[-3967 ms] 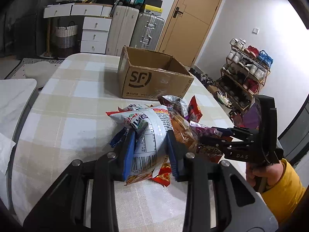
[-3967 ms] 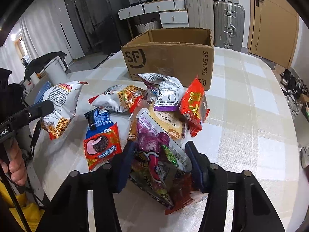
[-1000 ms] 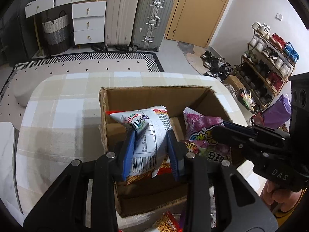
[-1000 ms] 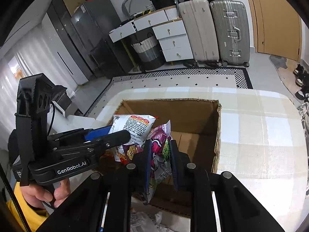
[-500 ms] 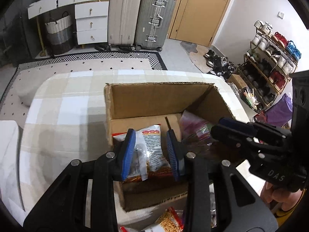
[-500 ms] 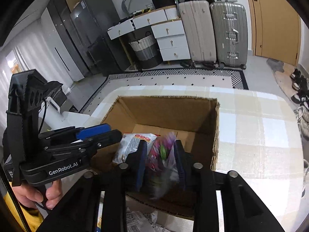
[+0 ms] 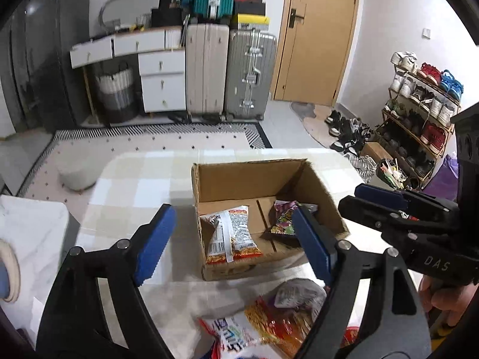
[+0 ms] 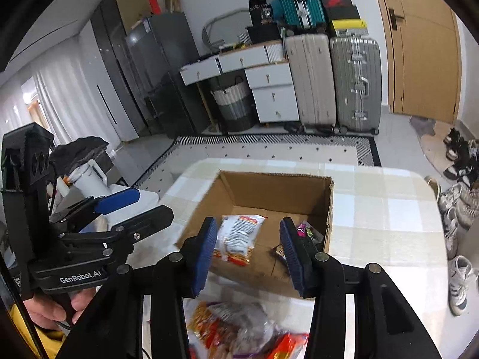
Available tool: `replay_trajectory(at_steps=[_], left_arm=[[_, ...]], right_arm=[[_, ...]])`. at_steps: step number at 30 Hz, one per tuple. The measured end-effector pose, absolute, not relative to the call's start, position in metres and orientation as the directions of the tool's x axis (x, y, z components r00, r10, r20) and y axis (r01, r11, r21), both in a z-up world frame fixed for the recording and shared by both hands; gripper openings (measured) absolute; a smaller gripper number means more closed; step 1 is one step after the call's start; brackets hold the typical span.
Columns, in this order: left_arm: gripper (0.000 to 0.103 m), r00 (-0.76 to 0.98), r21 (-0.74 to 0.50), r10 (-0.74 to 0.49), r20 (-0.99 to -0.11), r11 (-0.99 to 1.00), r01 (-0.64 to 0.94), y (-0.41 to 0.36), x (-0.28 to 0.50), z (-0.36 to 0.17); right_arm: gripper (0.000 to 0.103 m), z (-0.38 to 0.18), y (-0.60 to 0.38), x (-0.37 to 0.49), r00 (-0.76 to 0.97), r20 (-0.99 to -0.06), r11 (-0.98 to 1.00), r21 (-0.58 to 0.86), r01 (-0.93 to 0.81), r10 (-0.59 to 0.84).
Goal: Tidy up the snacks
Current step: 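Open both tools to drop the bags in the box and withdraw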
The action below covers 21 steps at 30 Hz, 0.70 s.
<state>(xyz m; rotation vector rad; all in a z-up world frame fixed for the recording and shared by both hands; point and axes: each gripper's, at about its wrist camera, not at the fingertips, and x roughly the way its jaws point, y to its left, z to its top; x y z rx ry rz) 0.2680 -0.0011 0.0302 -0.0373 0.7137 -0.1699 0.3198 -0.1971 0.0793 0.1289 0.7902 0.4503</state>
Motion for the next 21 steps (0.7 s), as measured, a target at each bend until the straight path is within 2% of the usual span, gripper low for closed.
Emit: replay_trajectory(at_steps=[6,10,14,21], left_arm=[[0.082,0.783,-0.073,-0.156,-0.602,0.987,0.141,-0.002,0.209,0.064],[0.087,0.812,-0.053,-0.137,-0.567,0.990,0.130,-0.001,0.169,0.087],[0.103,0.848,-0.044,-0.113,-0.517,0.994,0.105,0.003,0.123,0.107],[0.103,0.881,-0.035,-0.097,-0.463,0.995,0.092,0.015,0.028,0.125]], right_arm=[[0.052,0.113,-0.199,0.271,0.661,-0.598,0.891,0.279,-0.358,0.453],[0.072,0.134,-0.201,0.230,0.695,-0.551,0.887,0.268,-0.376,0.461],[0.086,0.153,-0.205,0.188,0.727,-0.479,0.870,0.276,-0.408,0.493],[0.099,0.169,-0.212,0.120,0.768,-0.413,0.871,0.264,-0.414,0.490]])
